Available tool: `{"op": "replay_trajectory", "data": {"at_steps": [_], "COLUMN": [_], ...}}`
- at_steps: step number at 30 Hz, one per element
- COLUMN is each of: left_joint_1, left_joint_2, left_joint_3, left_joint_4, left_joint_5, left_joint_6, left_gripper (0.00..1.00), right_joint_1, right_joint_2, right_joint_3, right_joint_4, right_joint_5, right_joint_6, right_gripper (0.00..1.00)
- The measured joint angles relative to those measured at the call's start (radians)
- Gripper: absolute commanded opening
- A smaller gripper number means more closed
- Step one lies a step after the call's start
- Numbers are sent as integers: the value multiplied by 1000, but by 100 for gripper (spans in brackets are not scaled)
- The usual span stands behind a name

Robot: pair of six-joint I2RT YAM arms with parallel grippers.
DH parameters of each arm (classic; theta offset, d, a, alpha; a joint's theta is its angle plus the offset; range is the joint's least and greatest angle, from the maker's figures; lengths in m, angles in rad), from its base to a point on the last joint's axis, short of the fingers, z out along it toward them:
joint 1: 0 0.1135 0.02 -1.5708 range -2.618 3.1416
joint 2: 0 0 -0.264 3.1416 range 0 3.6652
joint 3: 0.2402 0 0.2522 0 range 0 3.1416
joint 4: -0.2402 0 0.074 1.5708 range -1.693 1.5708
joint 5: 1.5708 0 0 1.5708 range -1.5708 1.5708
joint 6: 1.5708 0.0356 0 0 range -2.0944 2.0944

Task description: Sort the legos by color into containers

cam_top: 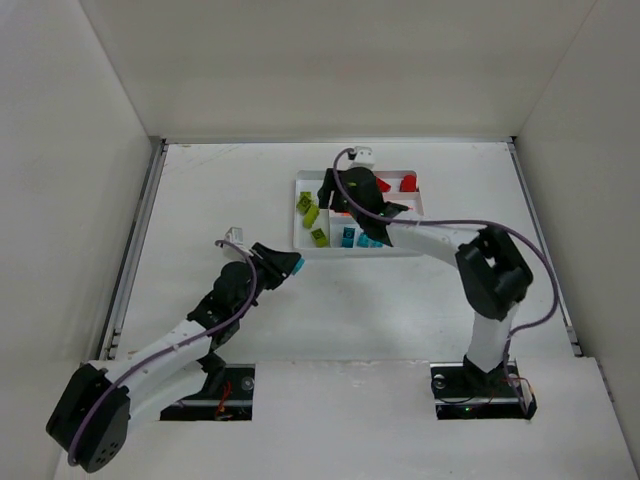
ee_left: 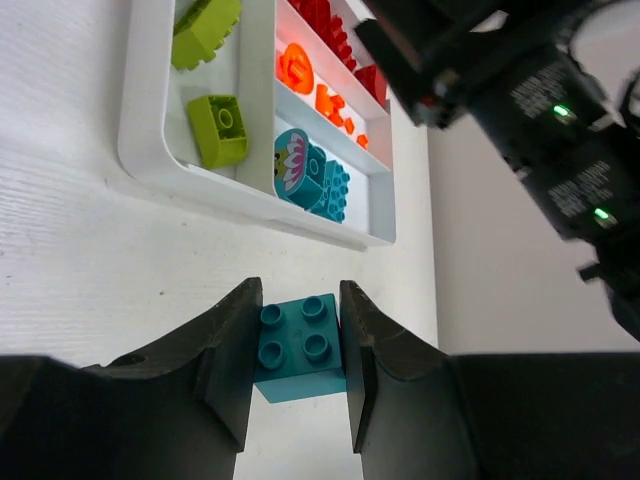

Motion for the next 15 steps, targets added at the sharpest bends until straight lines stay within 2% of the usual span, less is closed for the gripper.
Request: {"op": "replay_trajectory", "data": {"at_steps": [2, 4, 6, 10, 15], "left_joint_1": [-35, -74, -121, -204, -281], "left_joint_2": [58, 126, 217, 420, 669], "left_joint_3": [39, 86, 144, 279, 482], "left_joint_4": [8, 26, 55, 105, 118], "left_joint_5": [-15, -33, -50, -79, -97], "left_joint_6": [19, 38, 60, 109, 183], "left_gripper": [18, 18, 18, 18, 18], "right_joint_1": [-8, -19, -32, -66, -164], "right_joint_2": [-121, -258, -413, -699, -920], "right_joint_3": [-126, -266, -414, -675, -902], "right_joint_4": [50, 100, 143, 209, 225], "right_joint_5": [4, 10, 26, 106, 191], "right_joint_6": [-9, -16, -19, -10, 31], "right_gripper": [58, 42, 32, 29, 36]}}
